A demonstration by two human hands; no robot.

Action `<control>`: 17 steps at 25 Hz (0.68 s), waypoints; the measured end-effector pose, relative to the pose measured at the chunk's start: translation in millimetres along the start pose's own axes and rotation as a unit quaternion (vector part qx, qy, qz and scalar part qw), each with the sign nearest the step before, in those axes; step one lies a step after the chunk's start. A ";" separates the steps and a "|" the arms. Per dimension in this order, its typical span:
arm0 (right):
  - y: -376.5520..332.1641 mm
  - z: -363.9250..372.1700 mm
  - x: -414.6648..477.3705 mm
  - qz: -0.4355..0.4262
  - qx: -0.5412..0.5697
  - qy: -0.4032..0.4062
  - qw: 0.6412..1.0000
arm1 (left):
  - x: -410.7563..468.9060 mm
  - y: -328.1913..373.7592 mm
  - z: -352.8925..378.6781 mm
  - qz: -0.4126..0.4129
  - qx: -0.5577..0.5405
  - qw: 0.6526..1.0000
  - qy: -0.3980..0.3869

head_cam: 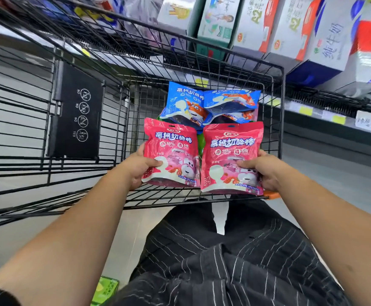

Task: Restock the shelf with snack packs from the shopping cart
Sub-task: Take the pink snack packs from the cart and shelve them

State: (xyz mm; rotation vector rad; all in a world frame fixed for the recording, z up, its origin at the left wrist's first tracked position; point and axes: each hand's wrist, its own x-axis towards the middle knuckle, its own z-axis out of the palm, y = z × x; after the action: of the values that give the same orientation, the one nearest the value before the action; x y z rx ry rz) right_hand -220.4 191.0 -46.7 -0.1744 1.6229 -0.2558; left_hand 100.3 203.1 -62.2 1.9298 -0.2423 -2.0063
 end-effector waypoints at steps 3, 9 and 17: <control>-7.1 -5.0 -15.8 -0.026 0.008 -0.023 0.999 | -25.9 6.1 -4.4 0.030 -0.013 0.999 -0.004; -26.7 -11.8 -52.1 -0.078 0.016 -0.051 0.996 | -75.1 24.9 -8.3 0.083 -0.047 0.994 -0.057; -26.1 -46.1 -96.0 -0.129 0.051 -0.085 0.987 | -106.9 54.1 43.4 0.112 0.010 0.984 -0.140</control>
State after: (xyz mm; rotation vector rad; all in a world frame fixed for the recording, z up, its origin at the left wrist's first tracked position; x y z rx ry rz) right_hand -260.8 194.2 55.2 -0.3216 1.4133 -0.5083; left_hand 65.8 186.6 59.3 1.5460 -0.5260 -2.1203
